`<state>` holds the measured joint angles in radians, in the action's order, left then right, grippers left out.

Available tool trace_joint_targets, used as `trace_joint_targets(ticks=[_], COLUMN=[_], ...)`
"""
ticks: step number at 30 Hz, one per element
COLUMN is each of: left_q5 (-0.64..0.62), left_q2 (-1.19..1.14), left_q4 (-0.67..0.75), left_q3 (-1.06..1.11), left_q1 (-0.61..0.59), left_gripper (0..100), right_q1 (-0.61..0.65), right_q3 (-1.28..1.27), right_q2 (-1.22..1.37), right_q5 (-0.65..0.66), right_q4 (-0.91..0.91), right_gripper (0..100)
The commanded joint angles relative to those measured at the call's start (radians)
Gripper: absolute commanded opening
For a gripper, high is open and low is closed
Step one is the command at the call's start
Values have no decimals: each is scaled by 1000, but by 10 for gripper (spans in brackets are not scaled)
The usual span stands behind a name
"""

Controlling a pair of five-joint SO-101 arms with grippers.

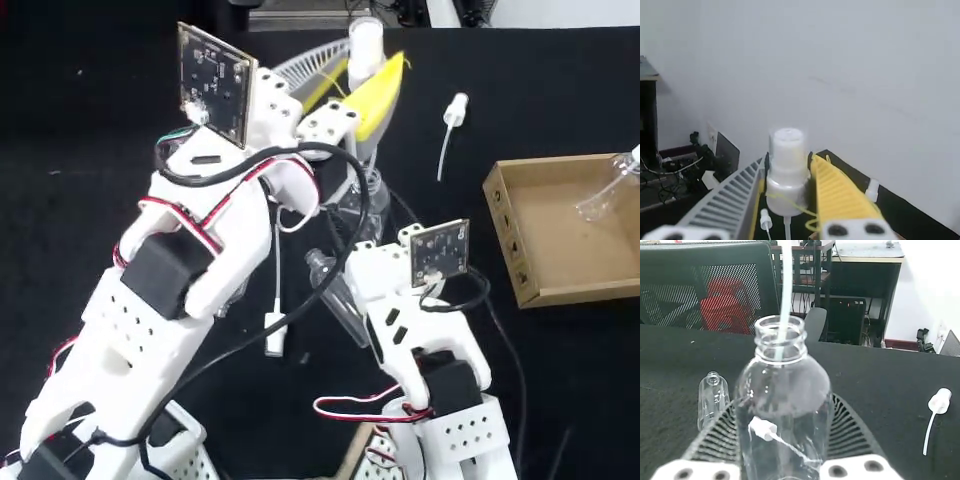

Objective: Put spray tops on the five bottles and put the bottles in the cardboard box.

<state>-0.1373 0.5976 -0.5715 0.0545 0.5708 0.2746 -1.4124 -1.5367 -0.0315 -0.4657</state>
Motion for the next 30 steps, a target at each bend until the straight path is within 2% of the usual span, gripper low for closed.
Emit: trace_joint_targets(ticks=[1, 11, 13, 16, 23, 30], left_q5=[-80, -81, -87, -92, -97, -97], left_q2=[43, 259, 275, 279, 285, 292], left_q4=[20, 26, 26, 21, 21, -15], left_q3=[39, 364, 397, 410, 352, 352], left_q1=[7, -2, -2, -2, -5, -136], left_gripper=[63, 70, 116, 184, 166, 166], right_q1=[14, 12, 12, 12, 12, 12], right_q3=[10, 10, 10, 12, 10, 8], right_q2=[-31, -31, -31, -31, -31, -33], right_q5=[-2, -3, -3, 0, 0, -6], right_q4=[25, 25, 25, 25, 25, 25], right_gripper=[11, 11, 11, 11, 11, 10])
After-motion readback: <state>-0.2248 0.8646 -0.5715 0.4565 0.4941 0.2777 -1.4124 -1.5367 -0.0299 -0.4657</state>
